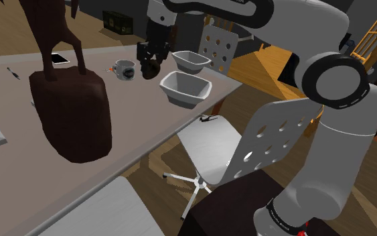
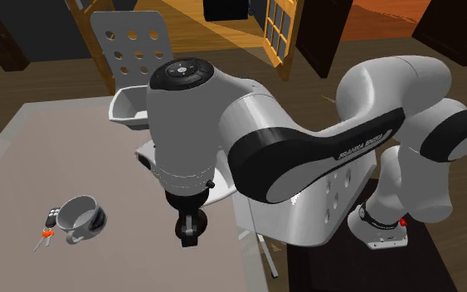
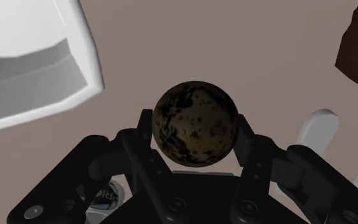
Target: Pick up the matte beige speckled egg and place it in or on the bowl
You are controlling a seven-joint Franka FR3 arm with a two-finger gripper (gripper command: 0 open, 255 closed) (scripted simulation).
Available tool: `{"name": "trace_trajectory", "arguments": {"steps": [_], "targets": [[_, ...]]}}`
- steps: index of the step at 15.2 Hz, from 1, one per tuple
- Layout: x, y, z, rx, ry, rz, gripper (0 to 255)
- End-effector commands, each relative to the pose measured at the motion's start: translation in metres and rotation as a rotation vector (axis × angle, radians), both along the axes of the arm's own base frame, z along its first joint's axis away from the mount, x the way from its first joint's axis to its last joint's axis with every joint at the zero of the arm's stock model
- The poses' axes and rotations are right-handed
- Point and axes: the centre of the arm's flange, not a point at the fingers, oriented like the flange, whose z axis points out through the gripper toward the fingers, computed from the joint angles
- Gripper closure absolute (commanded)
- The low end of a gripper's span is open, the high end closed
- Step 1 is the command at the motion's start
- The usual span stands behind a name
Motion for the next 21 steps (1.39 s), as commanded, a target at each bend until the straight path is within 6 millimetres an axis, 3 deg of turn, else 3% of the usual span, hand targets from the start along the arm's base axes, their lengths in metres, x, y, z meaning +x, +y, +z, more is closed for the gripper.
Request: {"name": "trace_trajectory", "arguments": {"steps": [1, 16, 17, 21], "targets": [[0.001, -0.027, 0.002, 0.000, 0.000, 0.001, 255], [0.012, -0.225, 0.006, 0.000, 0.000, 0.001, 255], [0.013, -0.233, 0.007, 0.000, 0.000, 0.001, 255], [0.013, -0.233, -0.014, 0.000, 0.000, 0.001, 255]]}}
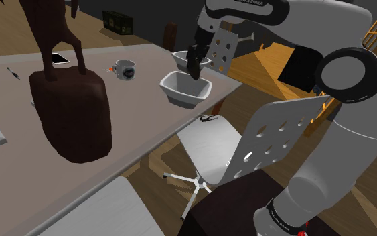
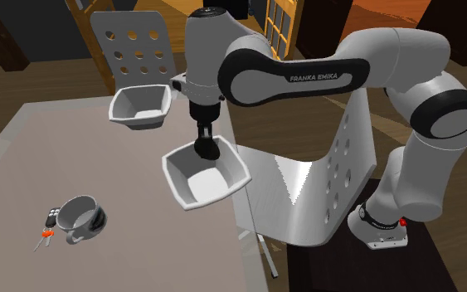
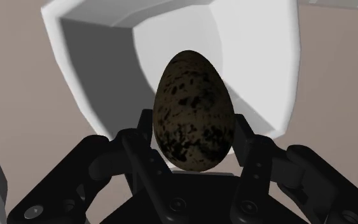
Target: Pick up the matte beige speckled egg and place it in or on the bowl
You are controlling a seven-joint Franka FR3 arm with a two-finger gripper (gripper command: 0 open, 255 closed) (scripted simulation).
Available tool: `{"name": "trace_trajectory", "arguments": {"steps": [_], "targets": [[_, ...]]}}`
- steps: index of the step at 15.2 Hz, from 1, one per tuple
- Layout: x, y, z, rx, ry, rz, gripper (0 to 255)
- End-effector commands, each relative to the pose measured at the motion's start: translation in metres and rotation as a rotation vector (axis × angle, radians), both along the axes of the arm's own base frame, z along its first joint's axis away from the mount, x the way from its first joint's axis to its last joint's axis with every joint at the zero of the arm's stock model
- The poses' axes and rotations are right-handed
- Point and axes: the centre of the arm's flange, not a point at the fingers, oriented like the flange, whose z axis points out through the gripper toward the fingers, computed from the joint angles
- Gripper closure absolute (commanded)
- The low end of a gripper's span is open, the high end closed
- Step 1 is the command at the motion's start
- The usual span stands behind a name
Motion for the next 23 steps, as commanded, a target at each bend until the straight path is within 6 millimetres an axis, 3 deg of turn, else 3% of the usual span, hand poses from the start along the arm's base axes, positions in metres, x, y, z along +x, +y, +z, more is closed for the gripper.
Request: {"name": "trace_trajectory", "arguments": {"steps": [1, 10, 18, 19, 23], "targets": [[-0.001, 0.000, -0.010, 0.000, -0.001, 0.001, 255], [-0.001, 0.000, -0.059, 0.000, -0.001, 0.001, 255], [-0.001, 0.000, -0.059, 0.000, -0.001, 0.001, 255], [-0.001, 0.000, -0.059, 0.000, -0.001, 0.001, 0], [-0.001, 0.000, -0.059, 0.000, -0.001, 0.001, 0]]}}
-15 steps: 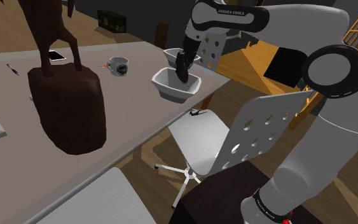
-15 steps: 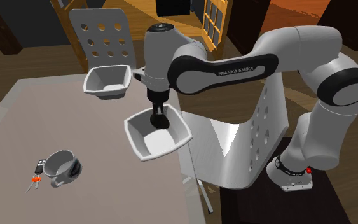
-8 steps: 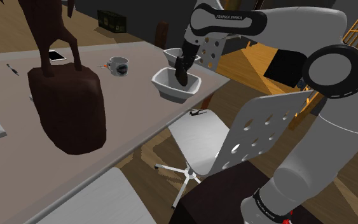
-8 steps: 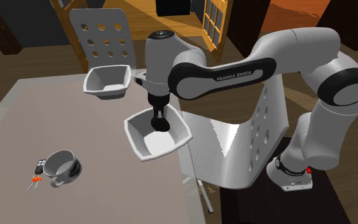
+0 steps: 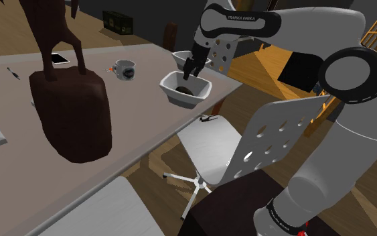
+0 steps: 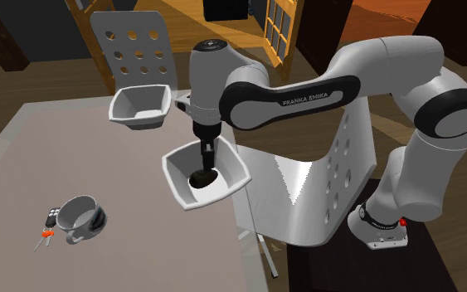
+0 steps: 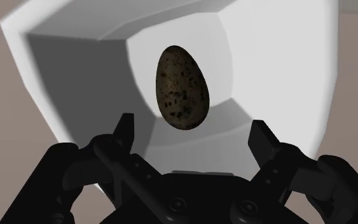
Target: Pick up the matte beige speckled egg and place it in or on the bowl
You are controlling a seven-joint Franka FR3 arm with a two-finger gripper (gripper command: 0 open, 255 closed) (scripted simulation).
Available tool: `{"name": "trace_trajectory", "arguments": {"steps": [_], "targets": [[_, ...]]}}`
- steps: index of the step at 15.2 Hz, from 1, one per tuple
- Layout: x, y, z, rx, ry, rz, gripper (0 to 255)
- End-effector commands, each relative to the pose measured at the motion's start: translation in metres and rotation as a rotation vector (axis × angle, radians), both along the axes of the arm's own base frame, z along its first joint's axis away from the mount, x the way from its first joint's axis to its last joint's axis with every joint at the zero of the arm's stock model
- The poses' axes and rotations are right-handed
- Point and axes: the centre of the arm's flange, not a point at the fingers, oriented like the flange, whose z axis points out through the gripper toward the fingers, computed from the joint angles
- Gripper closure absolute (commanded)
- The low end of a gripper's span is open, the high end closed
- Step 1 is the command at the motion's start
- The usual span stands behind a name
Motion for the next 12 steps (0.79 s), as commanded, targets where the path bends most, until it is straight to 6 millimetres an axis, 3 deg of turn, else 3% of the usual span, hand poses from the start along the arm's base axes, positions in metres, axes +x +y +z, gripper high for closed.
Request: {"name": "trace_trajectory", "arguments": {"steps": [1, 5, 12], "targets": [[0.000, 0.000, 0.000, 0.000, 0.000, 0.000, 0], [-0.005, -0.004, 0.050, 0.000, 0.000, 0.000, 0], [-0.005, -0.004, 0.050, 0.000, 0.000, 0.000, 0]]}}
